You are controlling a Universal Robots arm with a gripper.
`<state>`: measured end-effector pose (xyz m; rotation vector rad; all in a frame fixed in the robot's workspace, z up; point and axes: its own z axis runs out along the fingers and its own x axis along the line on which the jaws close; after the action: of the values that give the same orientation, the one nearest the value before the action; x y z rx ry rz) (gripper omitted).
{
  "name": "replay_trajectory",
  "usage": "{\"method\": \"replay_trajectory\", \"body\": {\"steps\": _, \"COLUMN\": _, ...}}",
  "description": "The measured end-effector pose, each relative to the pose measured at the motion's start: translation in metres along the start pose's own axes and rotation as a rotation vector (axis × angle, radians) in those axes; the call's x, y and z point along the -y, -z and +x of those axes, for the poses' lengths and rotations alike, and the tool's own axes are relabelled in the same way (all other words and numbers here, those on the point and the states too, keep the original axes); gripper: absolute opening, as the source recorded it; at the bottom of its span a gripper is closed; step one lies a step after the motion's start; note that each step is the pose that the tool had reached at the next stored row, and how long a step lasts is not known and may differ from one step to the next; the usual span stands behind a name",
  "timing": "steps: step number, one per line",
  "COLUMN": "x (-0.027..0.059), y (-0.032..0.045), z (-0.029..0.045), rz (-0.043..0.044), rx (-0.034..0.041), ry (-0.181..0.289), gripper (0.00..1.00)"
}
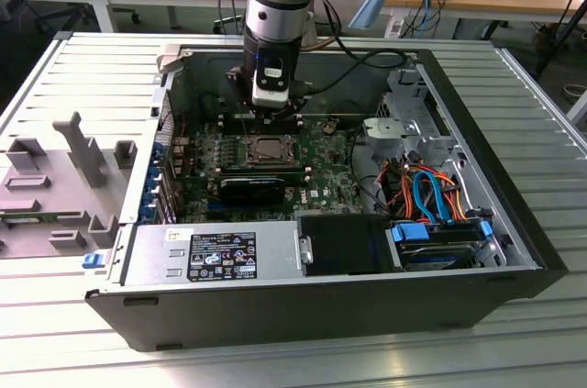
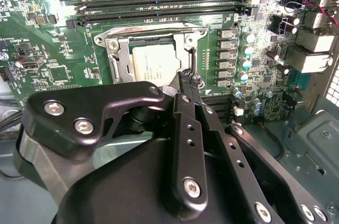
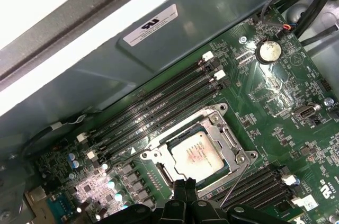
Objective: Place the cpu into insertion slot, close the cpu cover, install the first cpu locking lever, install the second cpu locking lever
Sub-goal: 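Install the first cpu locking lever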
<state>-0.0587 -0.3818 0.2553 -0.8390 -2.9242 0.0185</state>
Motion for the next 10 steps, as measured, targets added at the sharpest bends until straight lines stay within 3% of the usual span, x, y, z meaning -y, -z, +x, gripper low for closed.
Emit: {"method": "replay_trajectory", "body": {"steps": 10, "x": 0.0, "y": 0.0, "z": 0.0, "rz": 0.0006, "rx": 0.0002, "ry": 0.006, "gripper": 0.11}}
